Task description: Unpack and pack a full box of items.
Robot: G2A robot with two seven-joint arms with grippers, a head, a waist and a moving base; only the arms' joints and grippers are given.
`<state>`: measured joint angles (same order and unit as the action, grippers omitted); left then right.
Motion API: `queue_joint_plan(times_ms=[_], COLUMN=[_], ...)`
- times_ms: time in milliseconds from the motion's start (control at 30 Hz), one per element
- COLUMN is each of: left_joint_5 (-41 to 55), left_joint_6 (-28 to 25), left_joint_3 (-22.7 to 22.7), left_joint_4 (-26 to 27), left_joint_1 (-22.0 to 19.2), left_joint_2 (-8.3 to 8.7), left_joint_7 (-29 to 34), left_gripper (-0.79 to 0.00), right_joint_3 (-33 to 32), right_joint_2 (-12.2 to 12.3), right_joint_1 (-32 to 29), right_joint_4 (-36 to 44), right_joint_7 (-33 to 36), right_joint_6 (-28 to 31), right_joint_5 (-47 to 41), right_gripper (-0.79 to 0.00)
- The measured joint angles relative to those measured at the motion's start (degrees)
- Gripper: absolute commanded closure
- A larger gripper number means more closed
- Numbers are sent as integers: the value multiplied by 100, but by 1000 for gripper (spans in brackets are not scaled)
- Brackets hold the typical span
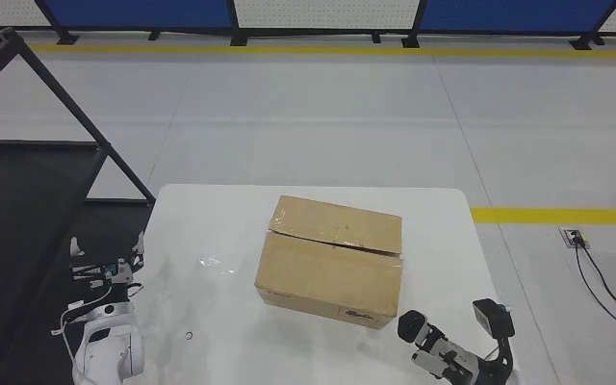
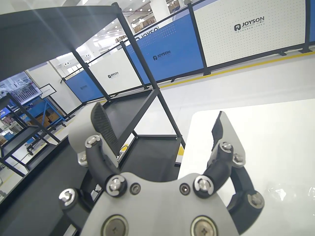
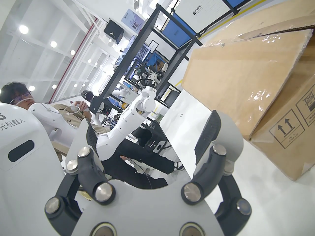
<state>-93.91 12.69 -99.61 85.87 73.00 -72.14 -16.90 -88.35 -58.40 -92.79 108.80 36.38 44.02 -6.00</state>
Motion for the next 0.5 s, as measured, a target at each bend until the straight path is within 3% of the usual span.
queue_joint_plan(times_ms=[133, 233, 367, 500], left_joint_5=[-50, 242, 887, 1448], left_joint_6=[-276, -845, -2067, -3351], left_joint_3=[112, 81, -187, -442], left_joint_4=[168, 448, 904, 1188], left_joint_1=[12, -44, -77, -94], left_joint_2=[3, 24, 101, 195], left_joint_7=[193, 615, 1379, 2018], left_gripper=[-785, -785, -785, -785], right_joint_3=[95, 70, -83, -213], right_joint_2=[-6, -4, 20, 87], right_joint_1=[90, 138, 99, 240], right_joint_4=[56, 91, 120, 104], right_joint_7=[-6, -57, -6, 494], right_joint_6=[-96, 37, 217, 161], right_joint_5=[-9, -72, -253, -678], right_gripper=[-785, -785, -785, -785])
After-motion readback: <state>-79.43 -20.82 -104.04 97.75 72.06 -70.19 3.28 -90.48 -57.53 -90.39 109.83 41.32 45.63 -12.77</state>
